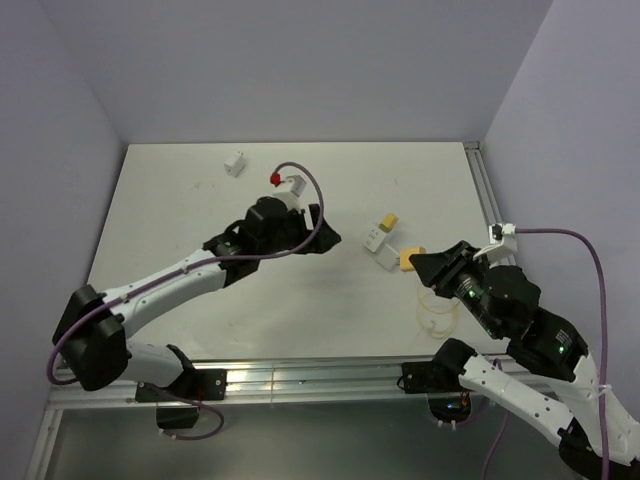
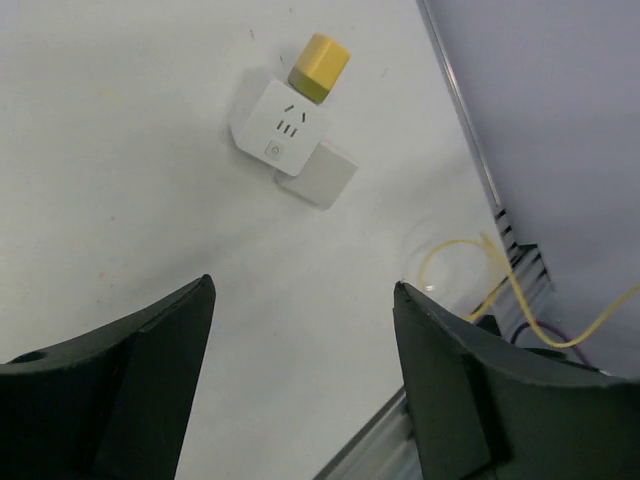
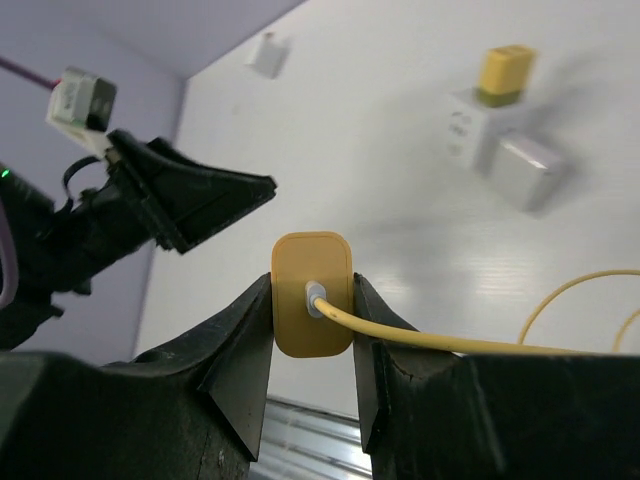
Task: Insert the plug
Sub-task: Adjust the socket at the center of the board.
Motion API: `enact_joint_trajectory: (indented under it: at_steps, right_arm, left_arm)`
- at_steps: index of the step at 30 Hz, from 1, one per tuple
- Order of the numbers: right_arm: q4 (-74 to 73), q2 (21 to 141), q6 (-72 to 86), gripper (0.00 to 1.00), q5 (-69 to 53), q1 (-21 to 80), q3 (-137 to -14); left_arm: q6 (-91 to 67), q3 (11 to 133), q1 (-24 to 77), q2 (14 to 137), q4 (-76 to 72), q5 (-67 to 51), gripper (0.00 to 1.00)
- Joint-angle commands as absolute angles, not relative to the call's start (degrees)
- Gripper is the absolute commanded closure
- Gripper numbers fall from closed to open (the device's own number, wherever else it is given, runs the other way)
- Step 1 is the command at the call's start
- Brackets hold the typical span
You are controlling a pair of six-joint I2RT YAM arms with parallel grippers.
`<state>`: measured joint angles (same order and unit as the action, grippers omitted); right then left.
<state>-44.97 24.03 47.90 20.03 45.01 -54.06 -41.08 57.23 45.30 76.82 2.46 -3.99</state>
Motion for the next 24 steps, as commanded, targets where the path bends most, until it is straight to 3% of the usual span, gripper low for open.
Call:
enact_joint_trajectory:
  at_steps: [1, 5, 11, 16, 24]
  right_arm:
    - [-55.8, 26.3, 49.3, 1.0, 31.4, 45.2, -57.7]
    - [-55.6, 27.3, 47.6, 1.0, 31.4, 45.1, -59.3]
    - [-54.7, 25.7, 45.4, 1.0, 30.5, 45.1, -58.7]
    - [-53.5, 24.4, 44.2, 1.0, 28.9, 45.0, -58.5]
    - [-52.9, 22.2, 43.0, 1.0, 27.2, 45.1, -58.9]
  left_arm:
    - [-37.8, 56.4, 48.7, 80.1, -7.8, 4.6, 0.24]
    - [-32.9, 48.8, 50.5, 84.9, -29.6, 5.3, 0.29]
    - [-23.9, 50.2, 52.1, 95.7, -40.7, 3.0, 0.29]
    - [-17.8, 58.5, 52.2, 105.8, -40.2, -2.5, 0.18]
    - [-13.3, 66.3, 51.9, 115.0, -35.3, -5.1, 0.15]
